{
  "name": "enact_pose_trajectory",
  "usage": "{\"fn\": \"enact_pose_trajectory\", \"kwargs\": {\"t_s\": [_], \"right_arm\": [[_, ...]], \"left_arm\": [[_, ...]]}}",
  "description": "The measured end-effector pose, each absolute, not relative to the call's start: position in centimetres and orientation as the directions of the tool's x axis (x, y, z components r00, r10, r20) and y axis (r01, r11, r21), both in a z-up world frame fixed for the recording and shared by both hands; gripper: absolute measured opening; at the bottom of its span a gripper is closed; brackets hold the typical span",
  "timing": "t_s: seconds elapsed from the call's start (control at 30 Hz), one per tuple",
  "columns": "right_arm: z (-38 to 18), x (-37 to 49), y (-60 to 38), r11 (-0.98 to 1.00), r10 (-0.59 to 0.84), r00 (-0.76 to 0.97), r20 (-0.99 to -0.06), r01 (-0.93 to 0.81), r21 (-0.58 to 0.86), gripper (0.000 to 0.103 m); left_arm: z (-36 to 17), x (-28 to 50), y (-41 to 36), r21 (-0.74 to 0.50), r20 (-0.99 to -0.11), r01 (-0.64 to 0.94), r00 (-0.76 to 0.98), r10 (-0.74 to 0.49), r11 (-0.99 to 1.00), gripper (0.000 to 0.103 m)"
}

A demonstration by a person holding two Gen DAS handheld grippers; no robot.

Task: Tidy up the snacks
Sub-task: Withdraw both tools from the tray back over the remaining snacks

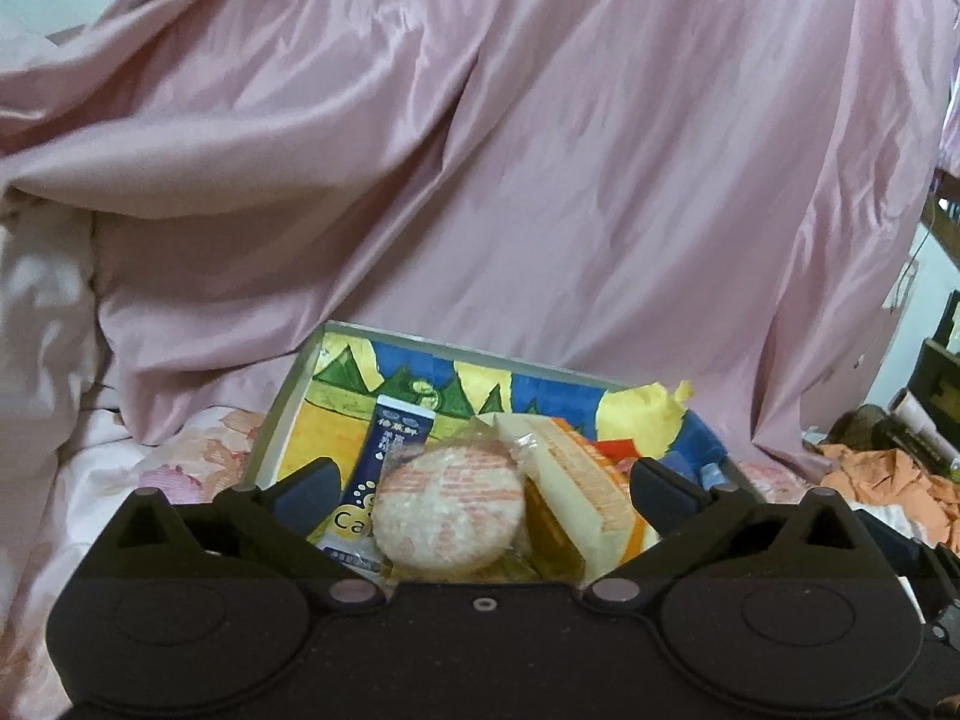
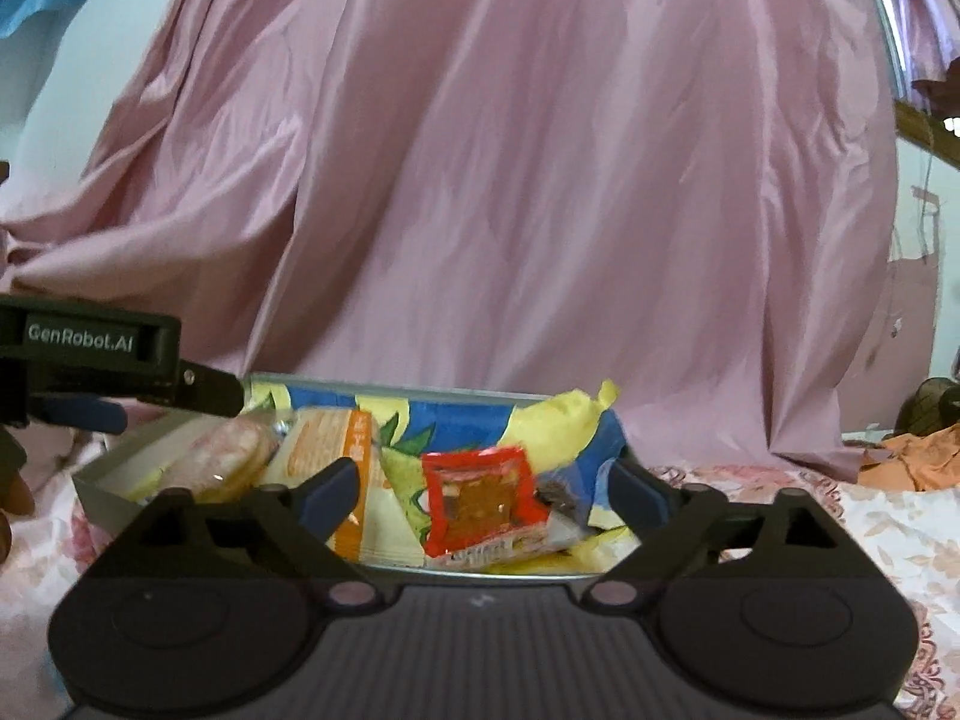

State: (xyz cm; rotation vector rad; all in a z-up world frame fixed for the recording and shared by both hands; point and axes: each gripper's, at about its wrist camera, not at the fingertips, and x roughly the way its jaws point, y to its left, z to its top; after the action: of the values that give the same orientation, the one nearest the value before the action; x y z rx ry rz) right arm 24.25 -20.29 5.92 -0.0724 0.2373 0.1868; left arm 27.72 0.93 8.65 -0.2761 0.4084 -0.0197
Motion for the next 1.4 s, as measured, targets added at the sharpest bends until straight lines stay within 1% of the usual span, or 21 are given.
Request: {"fn": "enact_pose_trajectory", "kwargs": {"t_s": [0.13, 0.37, 0.77, 0.93, 1.2, 1.4], "right_arm": [[7.4, 21.9, -21.0, 0.983, 0.175, 0.966, -0.192, -0.183, -0.021, 0.102], [9.1, 17.1, -22.1, 0.984, 0.177, 0.977, -0.121, -0.179, -0.005, 0.103], [10.0, 10.1, -23.4, 0.986, 0.165, 0.984, -0.069, -0.166, -0.010, 0.103], [9.1, 7.9, -23.5, 0.985, 0.168, 0.981, -0.094, -0.170, -0.014, 0.103], [7.4, 5.7, -22.7, 0.978, 0.204, 0.963, -0.173, -0.210, -0.012, 0.103], [6.0, 4.5, -21.8, 0.973, 0.215, 0.946, -0.241, -0.227, -0.025, 0.103]], "left_arm": [[9.8, 25.1, 0.9, -0.267, -0.361, -0.030, 0.930, -0.071, 0.963, 0.102], [11.2, 20.2, 0.7, -0.244, -0.323, -0.018, 0.944, -0.064, 0.970, 0.102], [11.2, 13.2, 0.5, -0.214, -0.320, -0.005, 0.945, -0.065, 0.977, 0.102], [10.2, 10.9, 1.0, -0.213, -0.339, -0.017, 0.939, -0.057, 0.977, 0.102], [7.7, 7.6, 1.9, -0.221, -0.383, -0.016, 0.921, -0.072, 0.975, 0.102], [5.5, 6.1, 2.0, -0.189, -0.427, -0.005, 0.901, -0.077, 0.982, 0.102]]}}
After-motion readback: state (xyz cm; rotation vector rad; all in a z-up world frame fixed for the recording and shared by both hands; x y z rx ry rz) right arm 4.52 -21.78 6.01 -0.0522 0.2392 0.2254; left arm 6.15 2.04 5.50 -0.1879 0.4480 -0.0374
